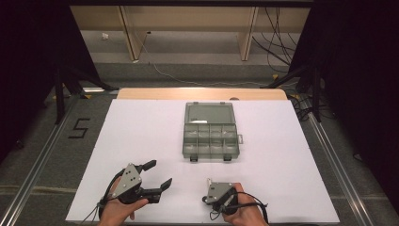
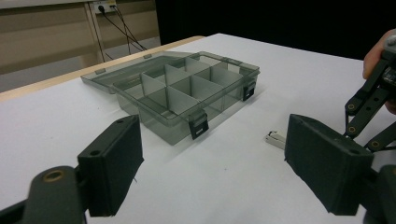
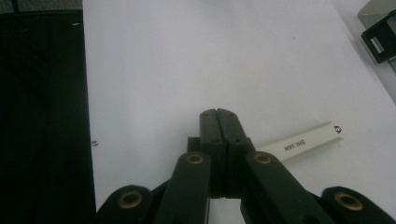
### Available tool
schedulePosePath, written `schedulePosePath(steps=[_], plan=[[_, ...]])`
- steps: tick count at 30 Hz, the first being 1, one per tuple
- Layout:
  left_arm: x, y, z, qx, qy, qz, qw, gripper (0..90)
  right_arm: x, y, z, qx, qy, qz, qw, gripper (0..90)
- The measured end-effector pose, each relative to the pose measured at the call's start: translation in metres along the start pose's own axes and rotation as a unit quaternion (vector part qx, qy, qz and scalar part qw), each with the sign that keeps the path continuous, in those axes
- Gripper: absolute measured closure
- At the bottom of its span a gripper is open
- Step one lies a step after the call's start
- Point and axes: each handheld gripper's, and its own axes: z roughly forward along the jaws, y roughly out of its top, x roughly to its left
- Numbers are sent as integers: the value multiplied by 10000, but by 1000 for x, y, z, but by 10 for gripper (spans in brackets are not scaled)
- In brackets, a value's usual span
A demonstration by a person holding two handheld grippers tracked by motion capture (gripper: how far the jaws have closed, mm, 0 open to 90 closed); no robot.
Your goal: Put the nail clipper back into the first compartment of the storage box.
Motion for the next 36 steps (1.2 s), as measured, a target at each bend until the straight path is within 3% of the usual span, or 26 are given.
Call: schedulePosePath(steps=[16,29,36], plan=[[0,1,-1,-19,1,38,10000,190,-6,-4,-6,188,-22,65,9998,900],[0,1,-1,-10,1,44,10000,191,-26,-17,-19,453,-477,205,9976,900],[0,0,0,17,-5,54,10000,191,-35,-19,-17,466,-566,221,9971,900]])
